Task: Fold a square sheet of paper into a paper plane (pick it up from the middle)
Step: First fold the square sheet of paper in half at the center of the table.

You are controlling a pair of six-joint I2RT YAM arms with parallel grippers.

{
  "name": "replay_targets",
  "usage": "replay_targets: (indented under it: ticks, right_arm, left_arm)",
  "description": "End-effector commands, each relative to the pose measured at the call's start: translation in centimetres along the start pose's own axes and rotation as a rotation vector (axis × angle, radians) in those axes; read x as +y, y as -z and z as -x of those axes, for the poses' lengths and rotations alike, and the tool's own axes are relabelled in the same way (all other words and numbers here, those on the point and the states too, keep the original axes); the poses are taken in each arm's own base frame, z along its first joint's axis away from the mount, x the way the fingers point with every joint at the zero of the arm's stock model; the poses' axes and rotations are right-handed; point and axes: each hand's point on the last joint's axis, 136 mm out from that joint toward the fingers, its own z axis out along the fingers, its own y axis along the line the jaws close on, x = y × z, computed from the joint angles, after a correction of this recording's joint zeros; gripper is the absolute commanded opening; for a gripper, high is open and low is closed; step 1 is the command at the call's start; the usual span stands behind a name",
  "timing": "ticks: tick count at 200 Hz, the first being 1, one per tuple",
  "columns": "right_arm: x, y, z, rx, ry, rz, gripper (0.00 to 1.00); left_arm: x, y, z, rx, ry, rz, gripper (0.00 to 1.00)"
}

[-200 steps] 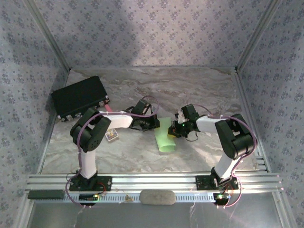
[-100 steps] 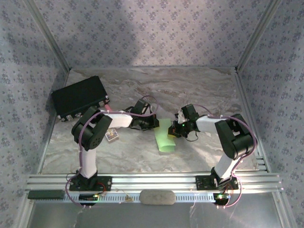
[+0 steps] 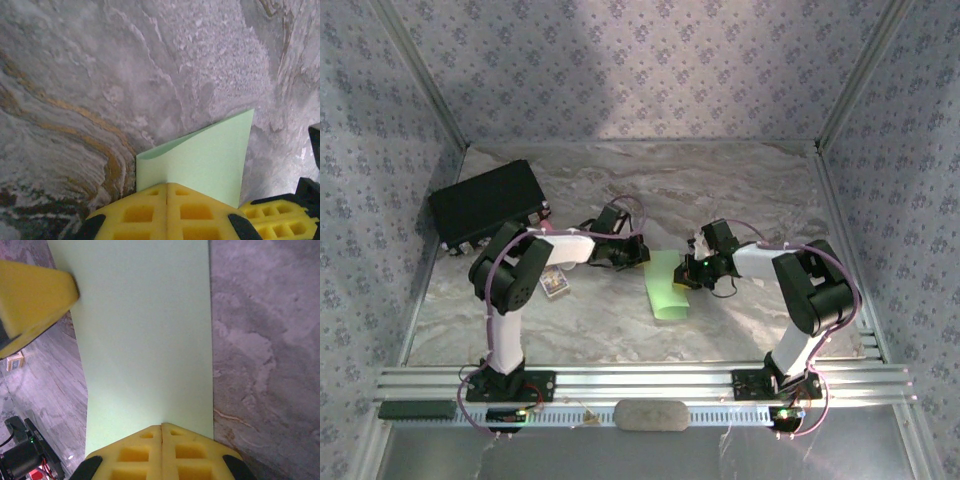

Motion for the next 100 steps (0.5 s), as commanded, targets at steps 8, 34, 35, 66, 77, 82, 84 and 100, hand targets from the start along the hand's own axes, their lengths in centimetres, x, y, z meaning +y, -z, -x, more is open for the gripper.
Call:
replay_targets:
  ticks: [8,34,35,66,77,82,84,100]
  right_arm:
    - [-6.4,-0.6,-3.7,0.085,-0.101,-0.231,0.0]
    - [-6.5,-0.4,-3.7,0.079,-0.105,-0.227,0.0]
    - [-6.4,-0.4,-3.7,0.079,-0.104,-0.226,0.0]
    - [-6.5,-0.3,-3.7,0.075,-0.105,-0.224,0.0]
    - [-6.5,-0.2,-3.6,0.072,-0.103,-0.223,0.0]
    - [-6.5,-0.2,-3.6,0.073,-0.102,-0.221,0.0]
    - [-6.4,-0.2,-3.6,0.073,-0.102,-0.221,0.0]
    - [-6.5,-0.2,-3.7,0.071,-0.105,-0.221,0.0]
  left_arm:
    - [3.8,0.0,2.4,-0.082,0.083,0.15,0.0]
    - [3.5,-0.1,3.2,-0.088,0.091,0.152,0.0]
    - [3.5,-0.1,3.2,-0.088,0.092,0.153,0.0]
    - [3.1,0.0,4.0,-0.102,0.091,0.17,0.0]
    - [3.1,0.0,4.3,-0.106,0.095,0.177,0.0]
    - [3.0,-0.1,4.4,-0.106,0.096,0.178,0.0]
    - [3.0,-0.1,4.4,-0.106,0.096,0.179,0.0]
    - [3.1,-0.1,4.8,-0.113,0.107,0.196,0.0]
